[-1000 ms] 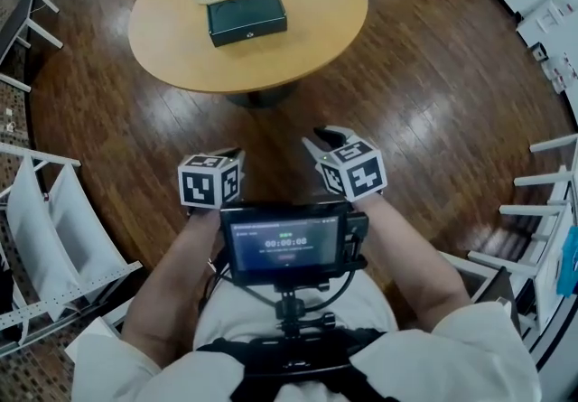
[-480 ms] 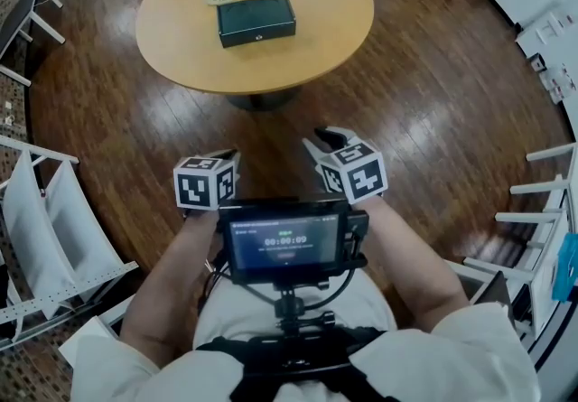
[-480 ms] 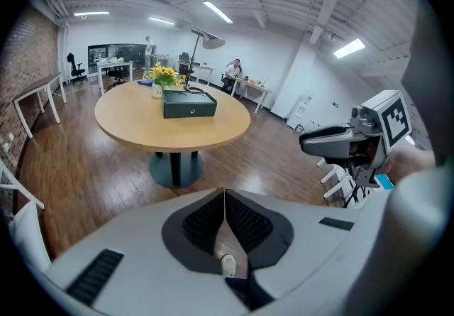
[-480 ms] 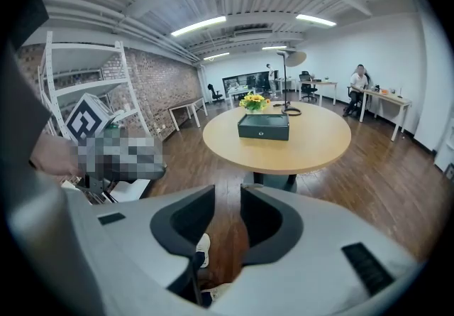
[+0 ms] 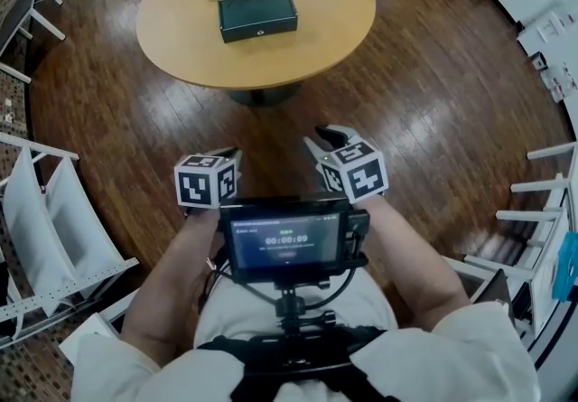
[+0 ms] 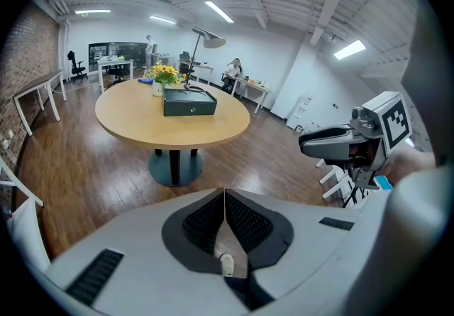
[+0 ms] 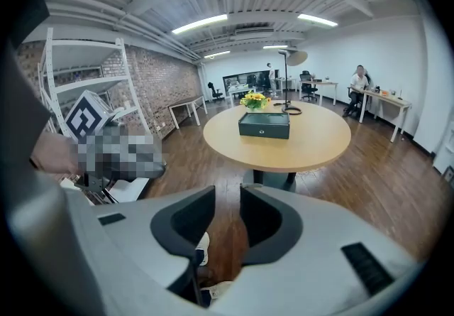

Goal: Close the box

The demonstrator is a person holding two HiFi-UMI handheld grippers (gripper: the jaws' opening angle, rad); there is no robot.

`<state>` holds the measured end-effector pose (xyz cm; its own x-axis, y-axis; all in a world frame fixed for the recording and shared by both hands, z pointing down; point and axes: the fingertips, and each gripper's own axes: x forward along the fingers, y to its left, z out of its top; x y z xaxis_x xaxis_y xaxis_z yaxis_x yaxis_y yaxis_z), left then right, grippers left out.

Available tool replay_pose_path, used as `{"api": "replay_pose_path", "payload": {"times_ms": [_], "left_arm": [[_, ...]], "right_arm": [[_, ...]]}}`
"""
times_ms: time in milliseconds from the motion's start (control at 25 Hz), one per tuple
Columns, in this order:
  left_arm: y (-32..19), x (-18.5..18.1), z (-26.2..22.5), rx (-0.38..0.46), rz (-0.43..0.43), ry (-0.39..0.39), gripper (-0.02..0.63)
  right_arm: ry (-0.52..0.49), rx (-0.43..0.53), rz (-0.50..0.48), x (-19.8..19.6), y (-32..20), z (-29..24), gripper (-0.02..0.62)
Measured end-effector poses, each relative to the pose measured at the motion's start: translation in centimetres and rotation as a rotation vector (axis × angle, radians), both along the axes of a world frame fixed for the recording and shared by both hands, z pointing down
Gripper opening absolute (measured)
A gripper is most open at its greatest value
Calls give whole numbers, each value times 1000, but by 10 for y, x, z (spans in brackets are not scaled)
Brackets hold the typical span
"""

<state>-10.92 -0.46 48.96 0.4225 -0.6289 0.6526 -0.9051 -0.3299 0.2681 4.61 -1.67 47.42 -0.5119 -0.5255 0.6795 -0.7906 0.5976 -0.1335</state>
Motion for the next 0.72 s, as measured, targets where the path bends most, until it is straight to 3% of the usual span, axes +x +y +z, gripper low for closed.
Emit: {"api": "replay_pose_path", "payload": {"times_ms": [720], "left_arm": [[1, 2, 6, -17, -1, -7, 0]], "right_arm": [[-3, -9, -21, -4, -2, 4, 118]]}}
